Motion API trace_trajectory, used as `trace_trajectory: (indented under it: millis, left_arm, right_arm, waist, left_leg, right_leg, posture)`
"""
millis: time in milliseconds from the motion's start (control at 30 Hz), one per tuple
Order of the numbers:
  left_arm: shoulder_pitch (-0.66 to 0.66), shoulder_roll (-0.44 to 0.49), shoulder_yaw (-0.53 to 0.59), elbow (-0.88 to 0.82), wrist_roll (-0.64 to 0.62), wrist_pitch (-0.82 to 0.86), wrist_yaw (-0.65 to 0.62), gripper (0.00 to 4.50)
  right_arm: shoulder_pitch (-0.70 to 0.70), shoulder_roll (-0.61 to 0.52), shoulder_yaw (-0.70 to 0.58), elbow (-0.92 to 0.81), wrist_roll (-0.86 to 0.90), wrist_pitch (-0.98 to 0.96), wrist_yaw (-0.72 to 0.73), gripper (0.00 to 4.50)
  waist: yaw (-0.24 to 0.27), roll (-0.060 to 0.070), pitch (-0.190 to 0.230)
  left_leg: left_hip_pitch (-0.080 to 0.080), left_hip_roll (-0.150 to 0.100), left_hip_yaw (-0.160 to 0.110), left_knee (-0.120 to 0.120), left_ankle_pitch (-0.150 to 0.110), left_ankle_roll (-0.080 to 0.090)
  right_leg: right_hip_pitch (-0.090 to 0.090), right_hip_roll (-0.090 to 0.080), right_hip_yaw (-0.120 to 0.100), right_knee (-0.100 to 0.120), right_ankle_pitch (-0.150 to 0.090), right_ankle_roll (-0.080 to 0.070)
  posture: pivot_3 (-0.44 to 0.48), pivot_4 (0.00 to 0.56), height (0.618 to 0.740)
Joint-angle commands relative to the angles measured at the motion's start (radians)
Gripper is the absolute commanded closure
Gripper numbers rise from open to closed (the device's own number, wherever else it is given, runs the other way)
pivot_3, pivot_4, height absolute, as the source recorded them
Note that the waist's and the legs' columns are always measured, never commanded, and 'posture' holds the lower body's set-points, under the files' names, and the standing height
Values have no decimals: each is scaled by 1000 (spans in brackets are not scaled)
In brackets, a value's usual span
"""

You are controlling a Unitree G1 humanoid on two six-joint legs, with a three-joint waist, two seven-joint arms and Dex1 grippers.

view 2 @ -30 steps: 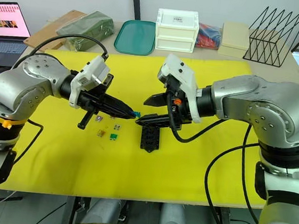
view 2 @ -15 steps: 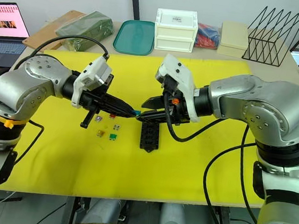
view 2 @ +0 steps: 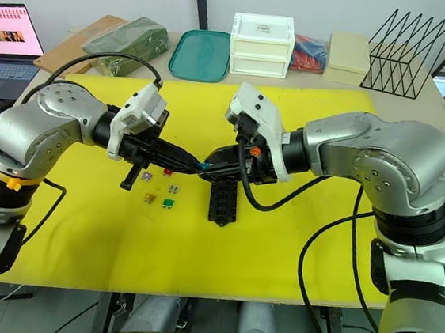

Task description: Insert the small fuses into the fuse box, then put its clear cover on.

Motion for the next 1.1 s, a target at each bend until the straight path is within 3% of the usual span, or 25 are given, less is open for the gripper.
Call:
trace_trajectory:
  millis: [33,200,367,667,800,967,1100]
  left_arm:
    - [-12,10,20,-19,-1,-8,-1,4500]
    - [-11,11,21,-23,-1,-6,2,4500]
    - [-11,11,21,-24,-1,-5,4,4500]
    - [-1,21,15,-35,15,-6,20,4500]
    - [47,39,10,-66,42,-25,38,3551]
    - [223,91,19,-144,73,-117,24,1740]
    - [355,111,12,-197,125,-225,34,315]
  right_arm:
    - [-27,6,-17,-6,2,-7,2,2975]
    - [-26,8,-18,-7,2,-6,1,2975]
    - [-26,12,-15,-6,-4,-8,0,4484]
    - [-26,5,-9,-9,-10,-13,14,4484]
    - [5,-69,47,-39,-79,-107,100,4500]
    - [98,-175,141,-69,-227,-331,249,4500]
    - [170,-189,184,-75,-322,-458,295,4500]
  waist:
    - [0,0,0]
    - [0,0,0]
    - [0,0,0]
    - [0,0,0]
    - [0,0,0]
    - [-3,0,0]
    - [1,0,0]
  left_leg:
    - [0,0,0,0,0,0]
    - [0,0,0,0,0,0]
    - [0,0,0,0,0,0]
    - [0,0,0,0,0,0]
    - [0,0,0,0,0,0]
    - [0,0,1,0,0,0]
    - [1,0,1,0,0,0]
  right_leg:
    - [0,0,0,0,0,0]
    - [0,0,0,0,0,0]
    - [0,0,0,0,0,0]
    - [0,0,0,0,0,0]
    - [0,0,0,0,0,0]
    - [0,0,0,0,0,0]
    - [0,0,0,0,0,0]
  posture:
    - [0,150,740]
    - [0,150,740]
    - [0,150,740]
    - [0,150,740]
    - [0,150,740]
    - [0,150,740]
    - [0,150,740]
